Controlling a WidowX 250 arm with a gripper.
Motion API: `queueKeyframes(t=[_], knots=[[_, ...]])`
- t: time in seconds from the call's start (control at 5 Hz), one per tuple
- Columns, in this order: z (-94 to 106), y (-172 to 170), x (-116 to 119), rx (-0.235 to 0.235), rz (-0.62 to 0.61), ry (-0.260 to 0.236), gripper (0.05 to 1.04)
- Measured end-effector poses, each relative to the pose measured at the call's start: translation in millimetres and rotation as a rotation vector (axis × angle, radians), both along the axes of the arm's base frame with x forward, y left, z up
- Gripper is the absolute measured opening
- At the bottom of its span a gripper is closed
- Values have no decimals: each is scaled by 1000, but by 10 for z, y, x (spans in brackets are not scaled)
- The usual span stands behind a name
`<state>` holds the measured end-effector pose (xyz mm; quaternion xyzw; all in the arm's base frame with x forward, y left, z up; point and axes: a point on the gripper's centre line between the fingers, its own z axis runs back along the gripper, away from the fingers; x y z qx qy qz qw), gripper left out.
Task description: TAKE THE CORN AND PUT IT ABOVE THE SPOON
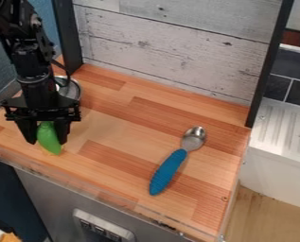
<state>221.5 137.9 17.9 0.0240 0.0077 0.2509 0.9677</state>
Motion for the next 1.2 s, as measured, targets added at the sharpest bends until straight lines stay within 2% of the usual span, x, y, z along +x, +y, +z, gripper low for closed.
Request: queueKeyframes(t=[0.2, 0.4, 0.8, 1.0, 1.2], knots=[[114, 19, 54, 16, 13, -26, 676], [291, -115, 219, 12, -10, -58, 676], [719, -597, 730, -47, -26, -135, 676], [719, -889, 934, -65, -58, -123, 676], [627, -1212, 1103, -76, -124, -105, 676]])
